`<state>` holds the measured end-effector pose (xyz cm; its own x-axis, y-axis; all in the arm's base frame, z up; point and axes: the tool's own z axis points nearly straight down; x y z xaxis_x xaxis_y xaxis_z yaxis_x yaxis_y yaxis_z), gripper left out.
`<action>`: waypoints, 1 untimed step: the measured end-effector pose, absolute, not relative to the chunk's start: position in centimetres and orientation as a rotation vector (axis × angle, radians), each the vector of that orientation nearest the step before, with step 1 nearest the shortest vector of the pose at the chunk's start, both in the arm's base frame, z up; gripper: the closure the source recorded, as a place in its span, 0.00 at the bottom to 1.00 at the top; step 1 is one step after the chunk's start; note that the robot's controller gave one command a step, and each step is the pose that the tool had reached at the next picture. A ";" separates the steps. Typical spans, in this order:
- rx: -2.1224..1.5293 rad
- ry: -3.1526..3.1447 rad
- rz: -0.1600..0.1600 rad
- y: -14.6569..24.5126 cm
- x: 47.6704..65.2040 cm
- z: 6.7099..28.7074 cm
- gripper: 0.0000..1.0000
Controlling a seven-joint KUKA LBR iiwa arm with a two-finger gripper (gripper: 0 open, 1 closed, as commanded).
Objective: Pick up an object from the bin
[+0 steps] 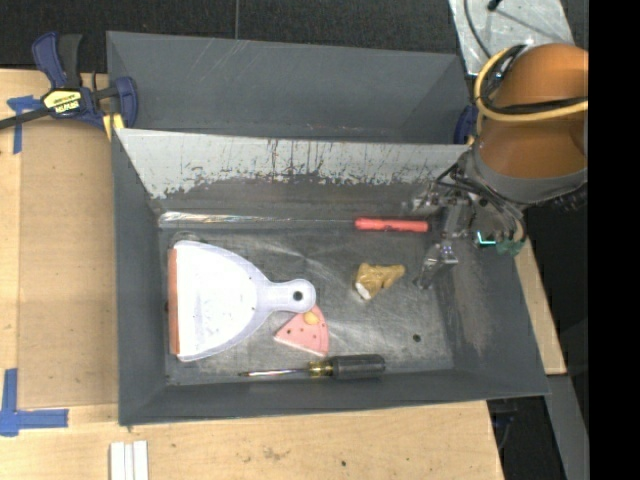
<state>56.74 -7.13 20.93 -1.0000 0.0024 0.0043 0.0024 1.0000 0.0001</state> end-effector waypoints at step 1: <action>0.000 -3.146 0.001 -7.1 56.9 21.4 0.00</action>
Offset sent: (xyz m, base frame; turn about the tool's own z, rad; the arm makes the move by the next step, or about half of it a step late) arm 0.0139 -0.0109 -0.1393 -0.1091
